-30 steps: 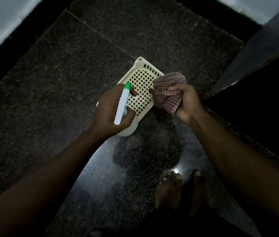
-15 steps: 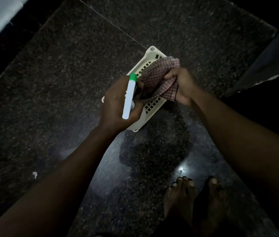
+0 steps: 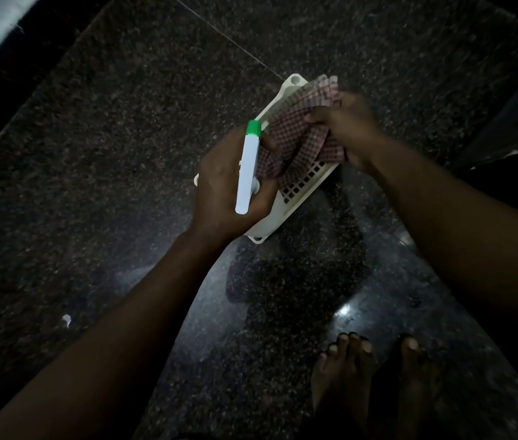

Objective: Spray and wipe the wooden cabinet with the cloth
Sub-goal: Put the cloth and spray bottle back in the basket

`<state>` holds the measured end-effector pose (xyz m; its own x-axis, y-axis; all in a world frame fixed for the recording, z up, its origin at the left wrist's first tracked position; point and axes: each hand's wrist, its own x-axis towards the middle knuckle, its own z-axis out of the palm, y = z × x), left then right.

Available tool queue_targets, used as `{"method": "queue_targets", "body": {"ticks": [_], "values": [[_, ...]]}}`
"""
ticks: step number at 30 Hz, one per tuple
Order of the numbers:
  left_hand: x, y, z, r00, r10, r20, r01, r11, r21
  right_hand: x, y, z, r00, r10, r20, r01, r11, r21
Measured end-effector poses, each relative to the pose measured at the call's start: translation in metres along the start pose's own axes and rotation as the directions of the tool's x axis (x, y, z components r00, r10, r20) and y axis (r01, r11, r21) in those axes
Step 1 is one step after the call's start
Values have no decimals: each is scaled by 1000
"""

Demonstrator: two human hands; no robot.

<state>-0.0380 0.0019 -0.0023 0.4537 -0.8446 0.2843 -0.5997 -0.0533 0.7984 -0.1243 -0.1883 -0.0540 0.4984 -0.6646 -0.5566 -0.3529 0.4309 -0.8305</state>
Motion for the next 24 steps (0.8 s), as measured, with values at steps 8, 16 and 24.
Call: {"method": "queue_targets", "body": {"ticks": [8, 16, 24], "values": [[1, 5, 1, 999, -38, -10, 38, 999, 7, -4, 6, 19, 864, -500, -55, 291, 585, -757], [9, -11, -3, 999, -14, -35, 14, 1000, -16, -13, 14, 38, 824, -566, 34, 356, 469, -809], [14, -39, -5, 999, 3, -33, -4, 999, -46, -8, 8, 27, 878, -479, -10, 301, 569, -765]]}}
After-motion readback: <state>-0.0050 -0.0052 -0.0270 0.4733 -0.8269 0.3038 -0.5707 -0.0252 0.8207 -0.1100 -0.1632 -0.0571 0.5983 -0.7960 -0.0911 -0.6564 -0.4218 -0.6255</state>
